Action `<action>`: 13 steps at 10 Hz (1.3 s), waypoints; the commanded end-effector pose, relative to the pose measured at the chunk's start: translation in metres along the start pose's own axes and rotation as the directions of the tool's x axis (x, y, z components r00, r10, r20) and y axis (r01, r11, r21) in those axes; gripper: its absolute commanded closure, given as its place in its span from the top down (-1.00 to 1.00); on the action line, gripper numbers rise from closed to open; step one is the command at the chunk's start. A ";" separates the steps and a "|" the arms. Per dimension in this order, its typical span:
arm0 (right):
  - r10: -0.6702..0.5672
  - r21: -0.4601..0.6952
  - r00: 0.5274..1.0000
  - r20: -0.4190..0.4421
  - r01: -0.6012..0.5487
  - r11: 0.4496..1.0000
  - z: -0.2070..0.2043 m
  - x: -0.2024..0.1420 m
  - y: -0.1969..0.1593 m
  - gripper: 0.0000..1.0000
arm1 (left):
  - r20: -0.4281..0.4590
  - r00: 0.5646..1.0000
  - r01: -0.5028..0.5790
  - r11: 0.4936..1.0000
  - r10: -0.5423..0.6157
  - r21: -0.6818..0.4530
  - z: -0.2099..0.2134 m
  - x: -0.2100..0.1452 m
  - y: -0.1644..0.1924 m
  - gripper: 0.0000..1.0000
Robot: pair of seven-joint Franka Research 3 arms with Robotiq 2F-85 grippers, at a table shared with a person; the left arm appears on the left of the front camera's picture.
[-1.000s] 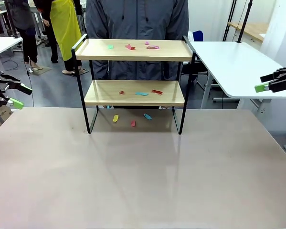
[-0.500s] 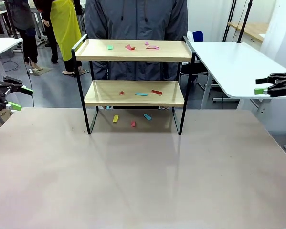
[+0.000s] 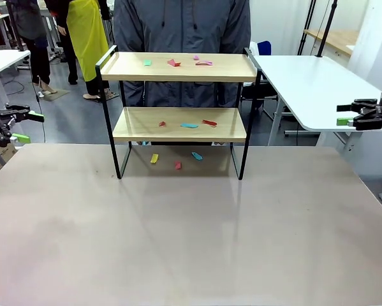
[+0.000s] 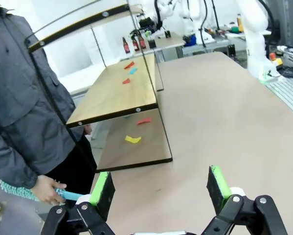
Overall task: Clean the shelf.
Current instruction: Pick up the Duster handed by the human.
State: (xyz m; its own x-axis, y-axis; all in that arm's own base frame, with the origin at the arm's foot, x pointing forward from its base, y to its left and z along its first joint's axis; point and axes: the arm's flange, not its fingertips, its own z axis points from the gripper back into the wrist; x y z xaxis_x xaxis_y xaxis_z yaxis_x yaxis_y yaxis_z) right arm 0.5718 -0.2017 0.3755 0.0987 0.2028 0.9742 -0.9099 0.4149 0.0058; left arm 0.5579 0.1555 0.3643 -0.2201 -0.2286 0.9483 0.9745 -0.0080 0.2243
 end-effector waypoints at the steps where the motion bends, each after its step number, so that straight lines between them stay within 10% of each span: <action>1: 0.015 -0.006 0.996 0.084 -0.014 1.000 0.002 -0.008 -0.011 1.00 | 0.059 0.998 -0.002 0.999 -0.001 0.048 0.005 -0.003 0.012 1.00; 13: -0.026 -0.011 0.990 0.136 0.028 1.000 0.001 -0.018 -0.017 1.00 | 0.164 0.986 0.010 0.999 -0.019 0.051 0.006 -0.008 0.011 1.00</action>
State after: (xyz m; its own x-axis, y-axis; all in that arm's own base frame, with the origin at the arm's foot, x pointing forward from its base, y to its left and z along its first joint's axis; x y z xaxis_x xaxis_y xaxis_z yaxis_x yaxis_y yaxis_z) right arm 0.5856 -0.2135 0.3575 0.0678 0.0701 0.9952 -0.9023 0.4301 0.0311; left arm 0.5697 0.1625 0.3605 -0.2407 -0.0634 0.9685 0.9691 0.0394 0.2435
